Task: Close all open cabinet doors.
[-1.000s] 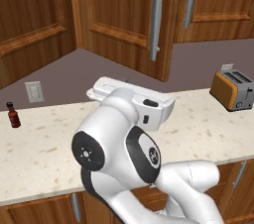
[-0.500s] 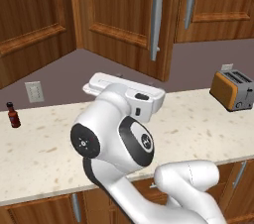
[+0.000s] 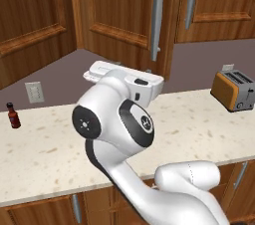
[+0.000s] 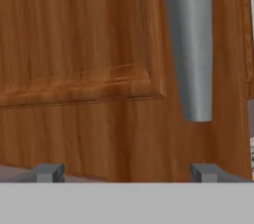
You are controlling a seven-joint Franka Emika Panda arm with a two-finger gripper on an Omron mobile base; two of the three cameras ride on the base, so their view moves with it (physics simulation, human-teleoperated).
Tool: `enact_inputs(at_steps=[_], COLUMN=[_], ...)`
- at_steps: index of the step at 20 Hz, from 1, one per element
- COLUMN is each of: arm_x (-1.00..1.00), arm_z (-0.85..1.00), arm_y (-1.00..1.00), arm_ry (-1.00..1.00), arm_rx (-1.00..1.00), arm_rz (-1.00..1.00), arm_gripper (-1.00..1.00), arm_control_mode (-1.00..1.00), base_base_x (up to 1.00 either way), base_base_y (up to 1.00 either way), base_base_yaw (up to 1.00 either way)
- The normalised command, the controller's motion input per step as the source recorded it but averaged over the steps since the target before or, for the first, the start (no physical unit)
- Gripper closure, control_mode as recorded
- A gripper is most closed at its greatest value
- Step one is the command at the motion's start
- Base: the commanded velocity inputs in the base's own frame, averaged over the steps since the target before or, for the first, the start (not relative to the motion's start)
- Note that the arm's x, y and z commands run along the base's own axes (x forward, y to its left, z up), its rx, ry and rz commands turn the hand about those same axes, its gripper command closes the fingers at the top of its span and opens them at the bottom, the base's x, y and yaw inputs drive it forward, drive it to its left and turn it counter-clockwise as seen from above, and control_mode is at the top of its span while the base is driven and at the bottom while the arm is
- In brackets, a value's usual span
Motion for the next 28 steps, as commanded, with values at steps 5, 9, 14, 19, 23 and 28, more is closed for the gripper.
enact_inputs(at_steps=[5, 9, 14, 19, 23, 28], arm_x=[0.28, 0.32, 0.25, 0.18, 0.21, 0.20], arm_z=[0.00, -0.06, -0.08, -0.11, -0.02, 0.00], arm_y=[0.00, -0.05, -0.13, -0.23, -0.32, -0.38], arm_ry=[0.00, 0.00, -0.02, -0.04, -0.02, 0.00], arm_rx=[0.00, 0.00, 0.00, 0.00, 0.00, 0.02], arm_rz=[0.00, 0.00, 0.00, 0.00, 0.01, 0.02], arm_gripper=[-1.00, -1.00, -1.00, -1.00, -1.00, -1.00], arm_control_mode=[-1.00, -1.00, -1.00, -1.00, -1.00, -1.00], base_base_x=[0.00, 0.00, 0.00, 0.00, 0.00, 0.00], base_base_y=[0.00, 0.00, 0.00, 0.00, 0.00, 0.00], base_base_yaw=[0.00, 0.00, 0.00, 0.00, 0.00, 0.00])
